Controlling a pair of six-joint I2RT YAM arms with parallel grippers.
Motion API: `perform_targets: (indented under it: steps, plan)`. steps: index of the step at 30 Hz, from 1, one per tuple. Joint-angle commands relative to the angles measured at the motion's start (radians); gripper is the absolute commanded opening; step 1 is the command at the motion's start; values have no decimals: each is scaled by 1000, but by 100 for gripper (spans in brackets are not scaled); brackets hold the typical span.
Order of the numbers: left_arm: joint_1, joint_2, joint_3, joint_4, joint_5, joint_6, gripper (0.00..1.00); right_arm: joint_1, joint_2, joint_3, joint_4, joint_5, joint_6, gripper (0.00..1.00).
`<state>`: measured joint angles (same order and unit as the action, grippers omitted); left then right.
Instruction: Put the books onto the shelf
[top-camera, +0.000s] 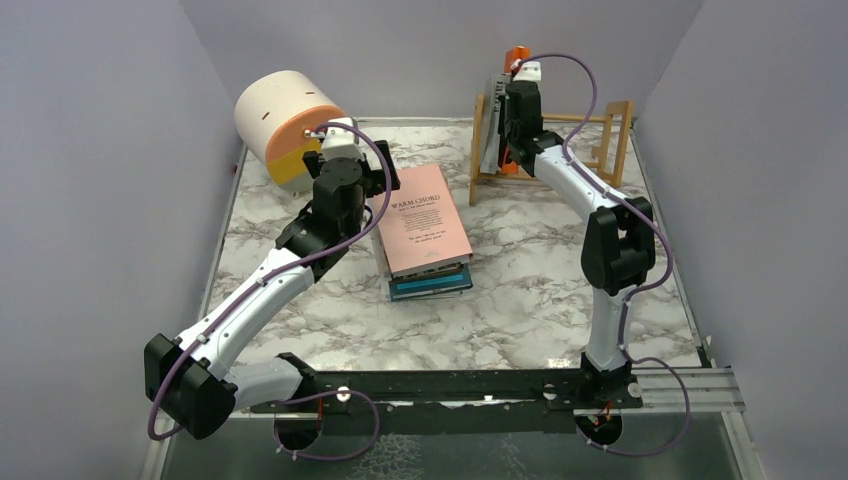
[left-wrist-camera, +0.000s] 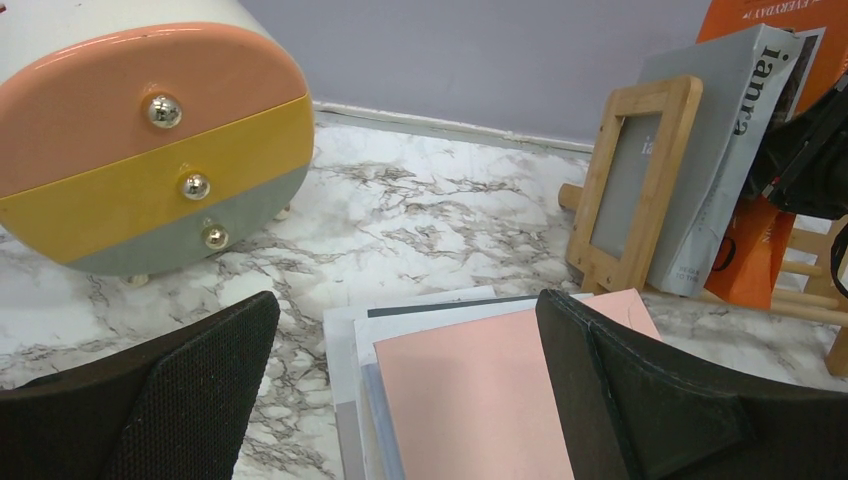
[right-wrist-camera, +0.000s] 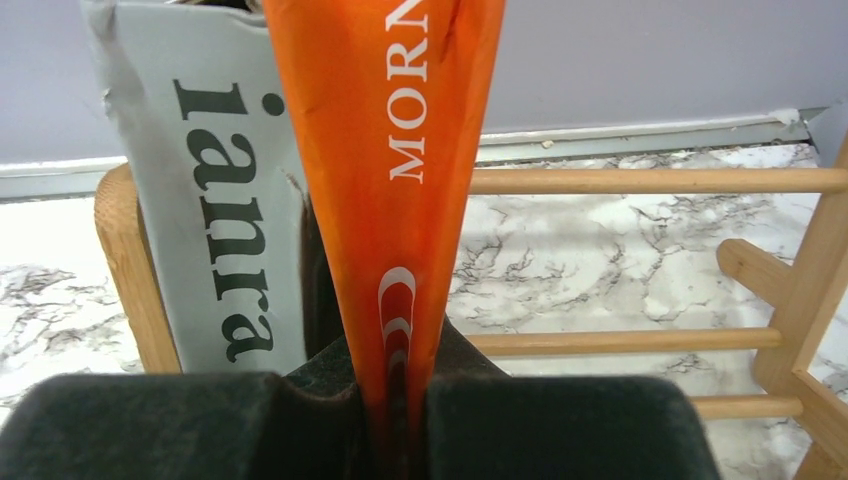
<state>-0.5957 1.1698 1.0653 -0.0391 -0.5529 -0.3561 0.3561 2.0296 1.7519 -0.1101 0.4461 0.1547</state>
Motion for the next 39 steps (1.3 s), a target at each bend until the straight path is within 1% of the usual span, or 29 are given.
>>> perform_targets:
  steps: [1,5,7,13,17,20,25,31,39]
  plan:
    - [4,-22,-9,-4,-31,9,99,1,26,53,39,-55,33,1]
    - [8,-24,-10,-3,-27,9,99,2,46,82,13,-83,46,1]
    - [10,-25,-11,-4,-27,10,99,1,57,104,-9,-87,50,3]
    - [12,-30,-14,-5,-27,11,99,1,54,112,-38,-85,68,21]
    - [14,-33,-13,-8,-25,8,99,1,37,96,-37,-84,79,39]
    - [14,-40,-17,-7,-25,8,99,1,31,92,-41,-78,82,47]
    - [14,-48,-19,-14,-25,5,99,1,-8,63,-40,-69,94,52]
    - [13,-60,-17,-33,-36,2,99,1,-90,12,-41,-53,103,53]
    - [14,-71,-18,-74,-42,-21,99,2,-248,-77,-51,-59,118,54]
